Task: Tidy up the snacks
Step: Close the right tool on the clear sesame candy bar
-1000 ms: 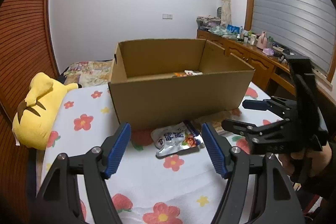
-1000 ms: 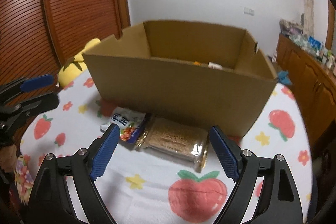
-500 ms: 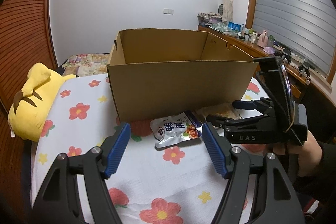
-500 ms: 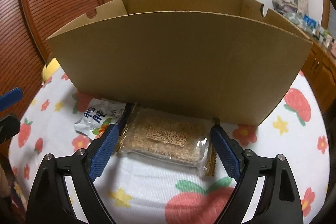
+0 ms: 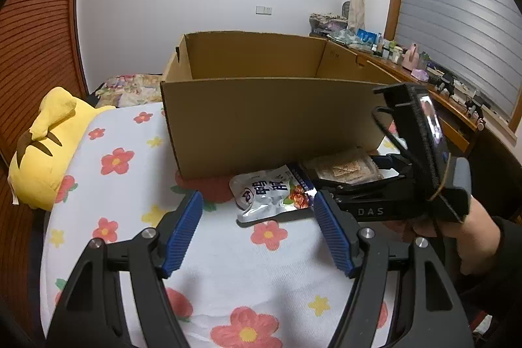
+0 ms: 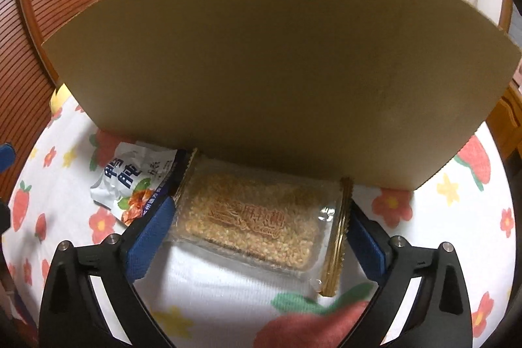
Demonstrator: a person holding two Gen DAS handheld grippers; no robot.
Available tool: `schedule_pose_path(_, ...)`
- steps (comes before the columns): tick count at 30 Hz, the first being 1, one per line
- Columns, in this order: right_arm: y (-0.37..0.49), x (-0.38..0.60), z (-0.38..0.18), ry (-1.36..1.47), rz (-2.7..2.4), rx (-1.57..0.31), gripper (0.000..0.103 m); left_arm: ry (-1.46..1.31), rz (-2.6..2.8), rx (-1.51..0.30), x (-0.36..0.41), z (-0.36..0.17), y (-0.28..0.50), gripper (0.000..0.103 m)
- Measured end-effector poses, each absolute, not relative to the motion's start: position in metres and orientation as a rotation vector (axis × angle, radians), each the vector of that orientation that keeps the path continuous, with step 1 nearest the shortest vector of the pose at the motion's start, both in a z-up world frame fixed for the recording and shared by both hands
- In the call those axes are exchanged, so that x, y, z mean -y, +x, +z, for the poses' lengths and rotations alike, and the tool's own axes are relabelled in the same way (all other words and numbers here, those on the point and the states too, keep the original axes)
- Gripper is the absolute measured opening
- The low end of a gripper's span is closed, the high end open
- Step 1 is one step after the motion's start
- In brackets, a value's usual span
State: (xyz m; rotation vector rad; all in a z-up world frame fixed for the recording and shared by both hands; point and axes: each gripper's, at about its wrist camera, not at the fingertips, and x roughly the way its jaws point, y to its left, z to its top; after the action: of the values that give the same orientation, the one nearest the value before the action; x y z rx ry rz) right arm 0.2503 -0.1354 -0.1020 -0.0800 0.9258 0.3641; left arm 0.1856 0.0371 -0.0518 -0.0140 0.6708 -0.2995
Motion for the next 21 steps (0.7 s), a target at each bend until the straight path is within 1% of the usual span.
schedule_pose_path(2,0.247,0.137,-0.100,-0.091,0.380,-0.924,0.089,-0.009,-0.296,-0.680,-0.035,-0.055,0.188,0.071)
schedule_pose_path(5,0.242,0.143,-0.098,-0.097,0.398,-0.930,0.086,-0.012,-0.293,-0.696,-0.032,-0.060,0.195,0.071)
schedule_pose_path(16,0.190,0.195,-0.091,-0.066,0.444,-0.888,0.085,-0.024,-0.280,-0.768,-0.009,-0.078,0.236,0.071)
schedule_pose_path(21,0.173,0.212,-0.094,-0.094,0.430,-0.866,0.085,-0.034,-0.259,-0.802,-0.001,-0.088,0.254,0.071)
